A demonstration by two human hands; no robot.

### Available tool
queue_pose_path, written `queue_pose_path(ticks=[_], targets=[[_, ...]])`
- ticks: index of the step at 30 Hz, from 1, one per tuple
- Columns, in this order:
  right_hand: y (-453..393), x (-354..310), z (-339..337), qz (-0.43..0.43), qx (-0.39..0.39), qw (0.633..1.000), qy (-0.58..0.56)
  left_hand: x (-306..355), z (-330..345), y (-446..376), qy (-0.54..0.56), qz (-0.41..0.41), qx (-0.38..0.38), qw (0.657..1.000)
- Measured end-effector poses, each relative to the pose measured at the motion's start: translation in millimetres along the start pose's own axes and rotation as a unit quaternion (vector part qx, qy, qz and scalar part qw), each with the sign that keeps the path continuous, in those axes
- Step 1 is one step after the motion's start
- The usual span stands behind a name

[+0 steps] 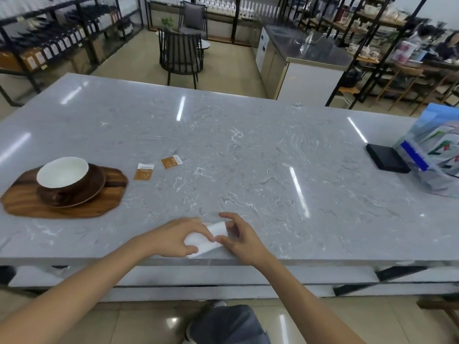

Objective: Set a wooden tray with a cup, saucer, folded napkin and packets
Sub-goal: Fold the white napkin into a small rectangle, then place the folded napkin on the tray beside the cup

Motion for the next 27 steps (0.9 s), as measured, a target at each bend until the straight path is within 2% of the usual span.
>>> queue_pose_path(ticks=[2,4,8,11,14,16,20,23,27], targets=[[-4,-10,5,0.003,-0.009,0.999,-0.045,-5,-3,15,0.073,-0.02,0.049,0.996],[-10,-18,10,0.001,-0.014,0.997,-0.08,-12,-5,31,0.19,-0.033,0.11,0.975],[-19,-33,26,0.008,-0.029,0.99,-0.134,-30,-6,60,0.383,-0.074,0.233,0.891],[-30,-49,47,-0.005,-0.052,0.988,-0.146,-44,-3,83,0.447,-0.105,0.297,0.837],[-42,-62,71,-0.008,-0.069,0.985,-0.158,-59,2,110,0.475,-0.135,0.325,0.806],[-50,-69,92,-0.006,-0.088,0.982,-0.167,-68,3,131,0.464,-0.15,0.332,0.807],[-68,-87,137,0.001,-0.106,0.974,-0.2,-82,0,171,0.395,-0.122,0.279,0.867],[-81,-108,174,-0.002,-0.12,0.972,-0.203,-95,-12,192,0.388,-0.129,0.248,0.878],[-97,-134,220,0.024,-0.12,0.961,-0.249,-126,-28,216,0.366,-0.15,0.264,0.88]])
Point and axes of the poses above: each hand's wrist, its own y-axis away from the middle knuckle, its own z-axis out of the palm, x = y × z, the point moved 2 cm from there along -y, towards the middle knuckle, and after that the axes turned 9 degrees about -y, right-handed, at the moved point
